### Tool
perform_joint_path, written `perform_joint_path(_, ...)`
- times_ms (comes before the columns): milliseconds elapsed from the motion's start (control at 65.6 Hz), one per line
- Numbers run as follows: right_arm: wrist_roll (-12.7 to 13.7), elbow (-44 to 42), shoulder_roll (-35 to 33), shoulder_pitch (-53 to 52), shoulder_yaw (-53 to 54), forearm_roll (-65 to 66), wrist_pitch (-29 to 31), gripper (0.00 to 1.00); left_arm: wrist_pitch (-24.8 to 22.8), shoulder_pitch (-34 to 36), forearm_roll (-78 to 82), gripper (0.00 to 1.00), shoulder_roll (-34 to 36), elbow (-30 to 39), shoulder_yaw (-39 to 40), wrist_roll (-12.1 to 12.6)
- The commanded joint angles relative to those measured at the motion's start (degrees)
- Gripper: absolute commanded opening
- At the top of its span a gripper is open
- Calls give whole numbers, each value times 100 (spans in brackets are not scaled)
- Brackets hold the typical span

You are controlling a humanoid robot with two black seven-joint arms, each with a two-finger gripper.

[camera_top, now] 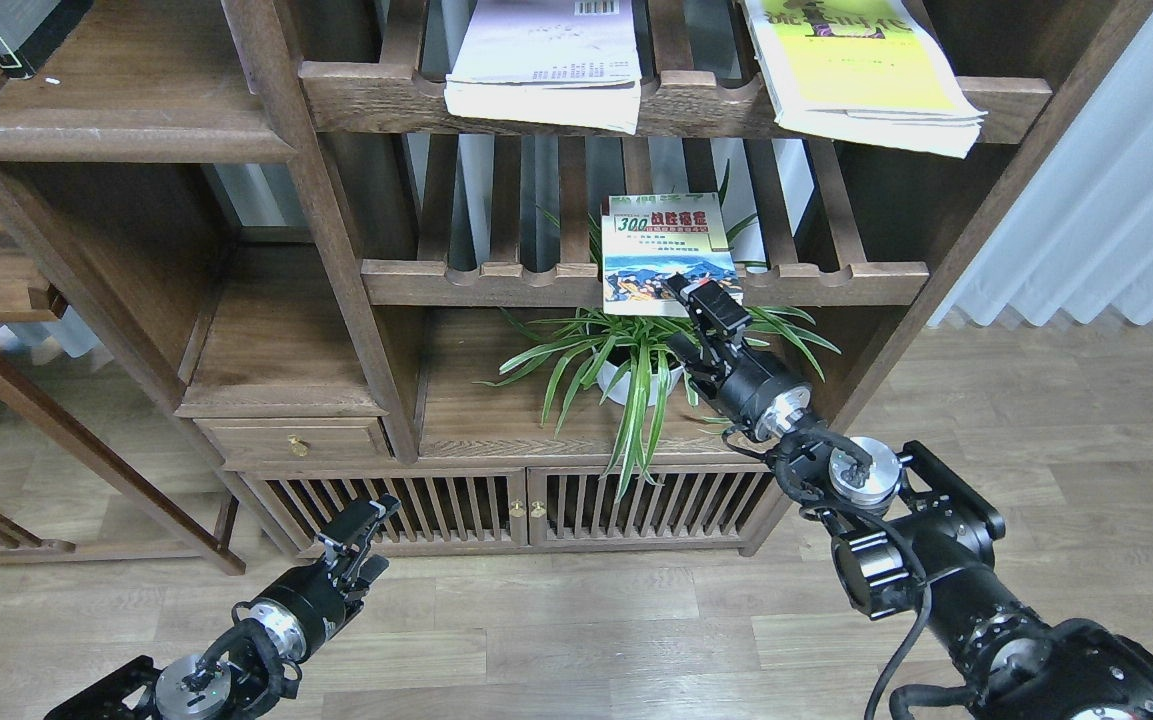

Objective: Organize books on shelf
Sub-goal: 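Reach the right gripper up past the plant to the small blue book, then grasp the small blue book with the right gripper and pull it out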

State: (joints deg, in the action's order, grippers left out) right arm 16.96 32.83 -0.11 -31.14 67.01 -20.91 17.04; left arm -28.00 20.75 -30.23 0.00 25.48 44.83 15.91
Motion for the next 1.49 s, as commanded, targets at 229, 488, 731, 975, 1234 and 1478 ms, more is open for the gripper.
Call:
perform_joint_path(229,0,-224,11,-376,-12,0,-289,92,0,17,-9,100,0,1,0,0)
perform_joint_path(488,-79,-391,11,-455,-3,-9,-227,70,0,17,-9,100,0,1,8,0)
perform_joint_path(731,-333,-374,11,-446,23,-18,-122,49,0,8,9,100,0,-8,0,0)
perform_joint_path(975,-307,-383,11,-244,146,-18,801,9,0,8,0,100,0,1,-44,0)
perform_joint_path(1234,-26,-339,11,20,155,-36,1096,3,0,8,9,100,0,1,-53,0)
perform_joint_path(1478,194,153,-182,450,155,-115,1096,3,0,8,0,100,0,1,-44,0)
